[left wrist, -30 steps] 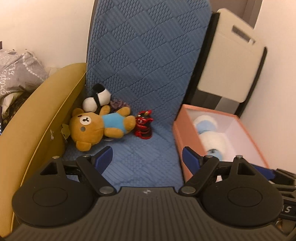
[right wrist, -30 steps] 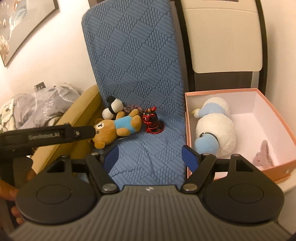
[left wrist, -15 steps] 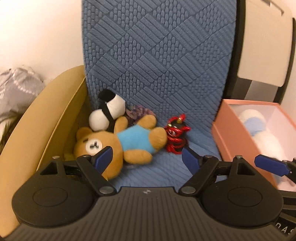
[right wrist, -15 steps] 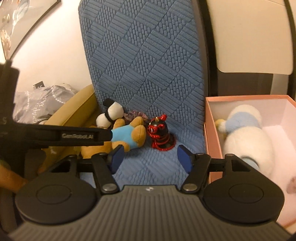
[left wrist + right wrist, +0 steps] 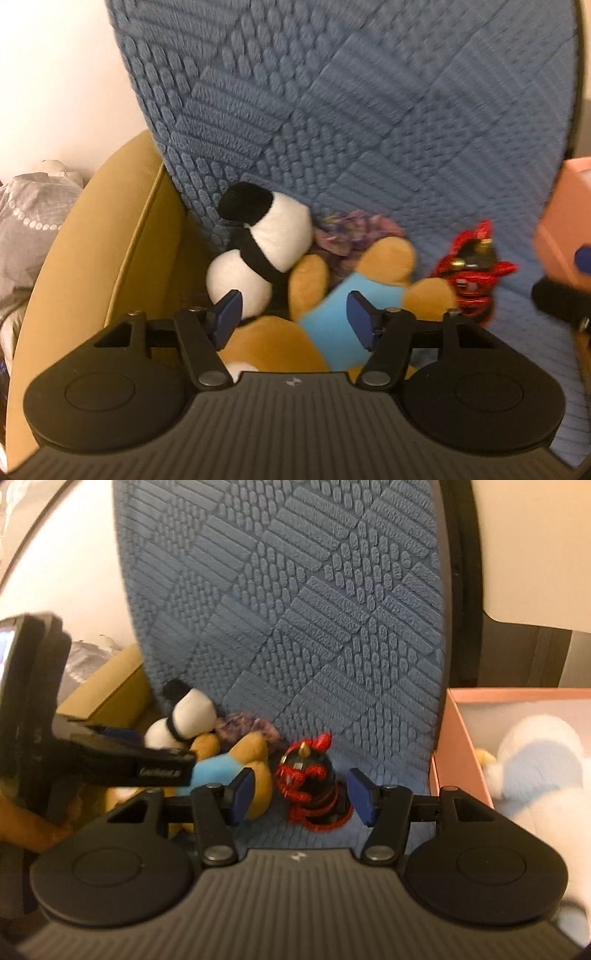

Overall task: Organize objects
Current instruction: 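Move both tools back toward the panda plush and red figurine, then grasp the panda plush with the left tool while the right tool grasps the red figurine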

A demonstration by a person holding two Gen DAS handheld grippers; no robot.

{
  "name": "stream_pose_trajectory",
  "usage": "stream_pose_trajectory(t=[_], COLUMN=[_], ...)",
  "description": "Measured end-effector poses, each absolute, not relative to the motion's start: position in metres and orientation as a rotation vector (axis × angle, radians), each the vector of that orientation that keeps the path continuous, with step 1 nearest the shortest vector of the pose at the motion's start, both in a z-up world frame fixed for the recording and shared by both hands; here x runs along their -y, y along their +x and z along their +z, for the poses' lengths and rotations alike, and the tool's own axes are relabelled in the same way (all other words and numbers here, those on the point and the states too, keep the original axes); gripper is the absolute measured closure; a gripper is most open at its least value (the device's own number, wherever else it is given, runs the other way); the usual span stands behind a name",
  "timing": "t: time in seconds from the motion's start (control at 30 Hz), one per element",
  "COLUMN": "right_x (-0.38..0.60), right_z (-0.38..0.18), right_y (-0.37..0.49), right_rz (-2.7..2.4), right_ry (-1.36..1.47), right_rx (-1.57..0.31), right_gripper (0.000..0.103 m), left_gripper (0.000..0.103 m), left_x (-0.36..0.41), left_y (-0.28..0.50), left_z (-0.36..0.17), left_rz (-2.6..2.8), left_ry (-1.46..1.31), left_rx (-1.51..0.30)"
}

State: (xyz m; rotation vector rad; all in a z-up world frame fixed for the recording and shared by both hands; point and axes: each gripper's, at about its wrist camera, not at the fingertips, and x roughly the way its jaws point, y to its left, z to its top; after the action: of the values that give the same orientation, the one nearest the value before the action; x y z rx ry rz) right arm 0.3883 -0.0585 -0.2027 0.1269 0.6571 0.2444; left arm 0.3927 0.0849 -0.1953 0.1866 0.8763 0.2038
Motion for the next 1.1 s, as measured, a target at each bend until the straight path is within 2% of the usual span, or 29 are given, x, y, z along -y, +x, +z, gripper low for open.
stream_pose_trajectory(t=[0.27,0.57,0.7,1.1], right_x=[0.06,0.059,0.056,0.06], right_z=[-0.228,-0.244,-0.252,-0.249], right_y=[0.44,0.465,0.472,0.472], right_rz=[0.25,0.296,0.324,0.335], right_ry=[0.169,0.184,0.2,0.241], right_rx=[-0.755,-0.816,-0.845,-0.871], right_gripper=[0.044,0.043,0.044,0.046], left_gripper=[0.038,0.038,0.038,0.055], left_x=[-0.094,-0.096,-0.103,-0.113], left_y=[0.432,0.46,0.468,0.463], left_z=[-0.219,-0.237,-0.238,-0.213], left_rz=[0.241,0.222,0.199,0.169], left_ry=[0.322,0.521,0.526,0.517], left_rx=[-0.927,-0.966,-0.977,-0.935])
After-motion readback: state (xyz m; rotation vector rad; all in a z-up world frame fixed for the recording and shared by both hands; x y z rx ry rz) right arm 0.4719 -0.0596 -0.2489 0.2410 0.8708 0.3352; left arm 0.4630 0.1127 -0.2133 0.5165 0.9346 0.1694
